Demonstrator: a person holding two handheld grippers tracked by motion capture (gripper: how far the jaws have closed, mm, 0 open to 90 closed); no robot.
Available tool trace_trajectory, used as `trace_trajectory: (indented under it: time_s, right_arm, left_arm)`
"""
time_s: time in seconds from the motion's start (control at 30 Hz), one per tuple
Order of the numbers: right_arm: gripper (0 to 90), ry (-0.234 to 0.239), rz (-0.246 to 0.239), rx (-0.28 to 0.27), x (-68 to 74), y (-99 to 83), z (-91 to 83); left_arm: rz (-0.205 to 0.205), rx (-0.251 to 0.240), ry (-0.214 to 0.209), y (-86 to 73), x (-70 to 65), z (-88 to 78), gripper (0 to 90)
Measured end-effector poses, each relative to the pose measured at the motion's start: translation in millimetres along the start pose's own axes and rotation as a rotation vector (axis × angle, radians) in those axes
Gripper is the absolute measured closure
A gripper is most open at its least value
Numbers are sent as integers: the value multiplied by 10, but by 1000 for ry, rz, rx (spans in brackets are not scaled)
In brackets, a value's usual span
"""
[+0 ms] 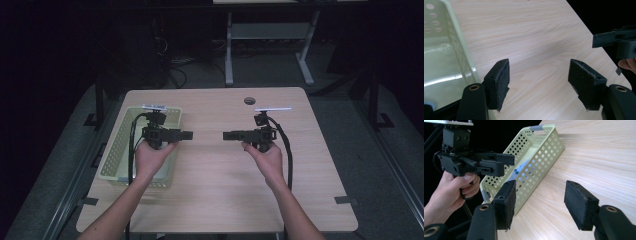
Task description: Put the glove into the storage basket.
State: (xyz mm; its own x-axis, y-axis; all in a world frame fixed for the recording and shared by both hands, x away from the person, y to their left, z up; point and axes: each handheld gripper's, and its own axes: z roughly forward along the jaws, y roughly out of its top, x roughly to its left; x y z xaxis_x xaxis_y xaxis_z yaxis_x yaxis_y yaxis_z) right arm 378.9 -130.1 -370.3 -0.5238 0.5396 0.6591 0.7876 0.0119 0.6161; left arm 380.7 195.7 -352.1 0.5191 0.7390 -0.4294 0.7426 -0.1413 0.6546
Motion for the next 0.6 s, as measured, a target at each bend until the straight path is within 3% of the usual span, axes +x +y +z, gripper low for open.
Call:
trace_trajectory:
  time_s: [0.6]
  right_arm:
    - [373, -19, 34, -21, -156, -113, -236]
  left_arm:
    - [28, 14, -40, -20, -195, 165, 314]
